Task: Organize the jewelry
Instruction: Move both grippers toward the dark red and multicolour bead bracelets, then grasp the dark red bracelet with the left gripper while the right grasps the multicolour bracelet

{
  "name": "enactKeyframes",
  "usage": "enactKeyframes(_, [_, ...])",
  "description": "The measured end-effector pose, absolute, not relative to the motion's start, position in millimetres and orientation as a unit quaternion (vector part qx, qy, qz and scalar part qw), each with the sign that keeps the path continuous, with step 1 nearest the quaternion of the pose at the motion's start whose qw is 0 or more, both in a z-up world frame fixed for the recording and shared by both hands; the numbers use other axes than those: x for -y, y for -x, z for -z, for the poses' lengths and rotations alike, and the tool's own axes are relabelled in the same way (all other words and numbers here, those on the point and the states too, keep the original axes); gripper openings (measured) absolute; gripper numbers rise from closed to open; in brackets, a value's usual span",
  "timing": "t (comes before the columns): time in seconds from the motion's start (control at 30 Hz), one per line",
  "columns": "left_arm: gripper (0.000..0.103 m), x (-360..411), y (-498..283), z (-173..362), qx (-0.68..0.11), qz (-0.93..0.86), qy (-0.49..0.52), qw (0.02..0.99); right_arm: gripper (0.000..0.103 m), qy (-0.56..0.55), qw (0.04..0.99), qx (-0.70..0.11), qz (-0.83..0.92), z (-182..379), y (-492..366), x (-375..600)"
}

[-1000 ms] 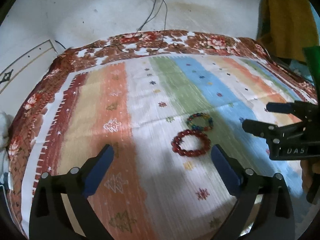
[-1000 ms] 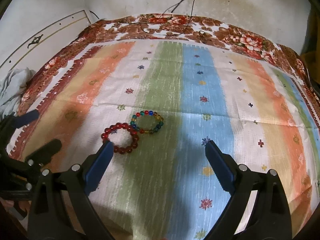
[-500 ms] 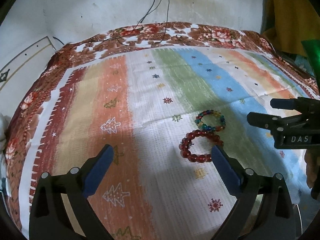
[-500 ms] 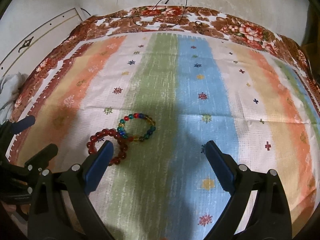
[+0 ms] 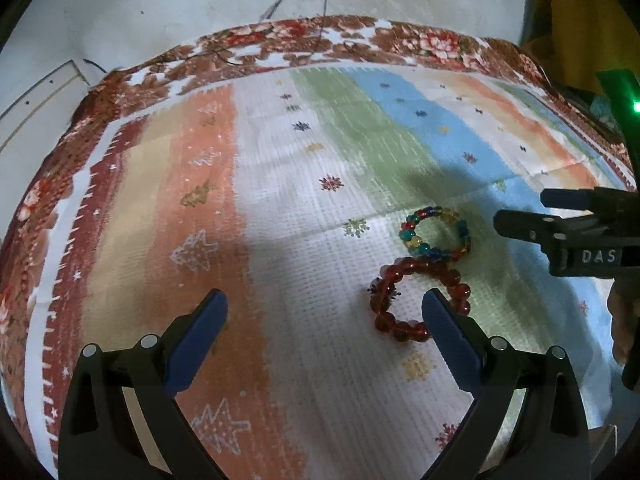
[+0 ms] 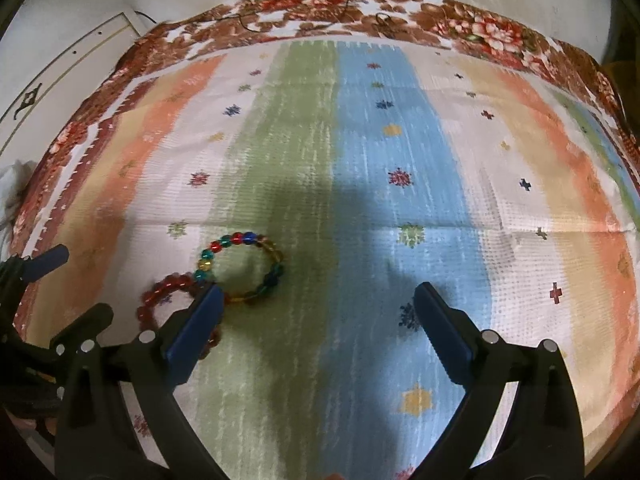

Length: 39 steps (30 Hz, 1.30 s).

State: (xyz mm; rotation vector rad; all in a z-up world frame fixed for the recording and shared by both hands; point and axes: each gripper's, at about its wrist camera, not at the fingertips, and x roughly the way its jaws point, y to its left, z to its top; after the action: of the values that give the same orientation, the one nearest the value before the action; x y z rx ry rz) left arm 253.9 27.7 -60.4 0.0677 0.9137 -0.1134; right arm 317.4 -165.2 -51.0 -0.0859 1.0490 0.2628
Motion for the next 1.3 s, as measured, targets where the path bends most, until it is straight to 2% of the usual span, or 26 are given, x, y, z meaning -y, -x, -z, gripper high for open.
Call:
enactKeyframes(0.6, [0.096,-10.9,-277.7,98.6,-0.471,0.076,-0.082,0.875,0.095,0.072,0.847,-0.516,-0.1,95.4,-352.0,150.6])
enactKeyframes(0.8, [0.092,-22.4,-280.2,105.7,-0.496,0.087,-0.044,0.863,0.095,0.082,0.845,-0.52,-0.099,98.3,-353.2,149.7])
enactKeyframes(0.87, [0.08,-20.9,-278.4,105.4,-0.494,0.092,-0.047,0.864,0.09,0.085,0.842,-0.523,-0.101,98.5,-352.3,149.4])
enactKeyframes(0.9, [0.073,-20.4,-277.6,104.7,-0.492,0.091,-0.048,0.865,0.081,0.085,0.841,-0.524,-0.104,98.2,-352.1,148.6])
enactKeyframes(0.93, [0.059,-20.6,-277.3,103.7,-0.49,0.088,-0.049,0.866,0.066,0.089,0.84,-0.523,-0.111,96.6,-351.0,147.1])
enactKeyframes(0.97, [0.042,-21.8,-276.9,102.6,-0.49,0.084,-0.048,0.867,0.057,0.092,0.84,-0.522,-0.115,95.2,-350.1,146.0])
enactKeyframes(1.0, [0.033,-21.9,-277.7,102.5,-0.49,0.083,-0.048,0.866,0.041,0.094,0.839,-0.522,-0.119,94.6,-349.6,144.7])
enactKeyframes(1.03, [0.017,-22.8,-277.9,102.3,-0.491,0.082,-0.048,0.866,0.028,0.097,0.837,-0.524,-0.126,94.1,-347.9,142.1])
enactKeyframes(1.1, [0.016,-24.9,-278.3,102.8,-0.492,0.082,-0.046,0.865,0.012,0.101,0.833,-0.526,-0.14,95.0,-345.2,137.4])
enactKeyframes(1.3, [0.013,-29.9,-276.0,96.7,-0.494,0.082,-0.031,0.865,0.011,0.1,0.834,-0.522,-0.147,91.5,-340.8,135.0])
